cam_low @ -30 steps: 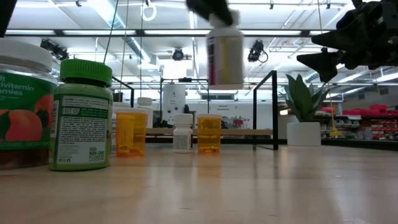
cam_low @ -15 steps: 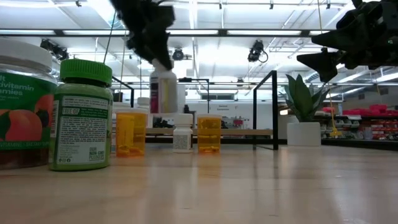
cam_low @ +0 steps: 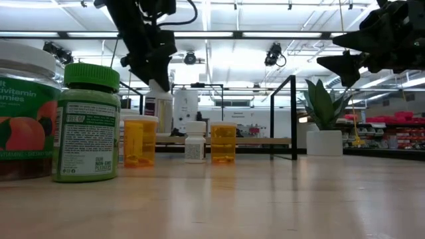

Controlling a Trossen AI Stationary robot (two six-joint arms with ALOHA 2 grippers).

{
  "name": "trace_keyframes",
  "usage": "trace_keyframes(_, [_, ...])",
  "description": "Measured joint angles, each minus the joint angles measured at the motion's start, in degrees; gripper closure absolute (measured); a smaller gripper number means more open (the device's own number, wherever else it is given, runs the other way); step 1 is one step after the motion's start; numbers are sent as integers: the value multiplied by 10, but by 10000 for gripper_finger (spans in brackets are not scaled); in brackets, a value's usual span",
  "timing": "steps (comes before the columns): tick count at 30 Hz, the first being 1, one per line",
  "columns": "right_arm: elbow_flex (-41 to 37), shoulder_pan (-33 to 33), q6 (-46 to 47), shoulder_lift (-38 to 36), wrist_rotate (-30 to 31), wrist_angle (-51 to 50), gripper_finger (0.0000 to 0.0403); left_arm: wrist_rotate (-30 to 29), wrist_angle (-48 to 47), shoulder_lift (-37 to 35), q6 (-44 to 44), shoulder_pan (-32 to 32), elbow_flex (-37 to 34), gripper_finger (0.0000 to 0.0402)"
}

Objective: Pick and place medicine bottles onto shelf by color
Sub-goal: Put the big white bottle on the shelf, then put the green bottle on the shelf

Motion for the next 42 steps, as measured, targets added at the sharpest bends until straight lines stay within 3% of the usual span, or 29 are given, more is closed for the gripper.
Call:
trace_keyframes(22, [0, 0, 0, 0, 0, 1, 100, 33, -66, -28, -24, 8, -1, 135])
trace_keyframes(35, [0, 0, 0, 0, 0, 2, 100, 8, -76, -38, -31, 8, -1, 94])
trace_keyframes(42, [0, 0, 0, 0, 0, 2, 100, -31, -78, -42, -14, 8, 0, 94])
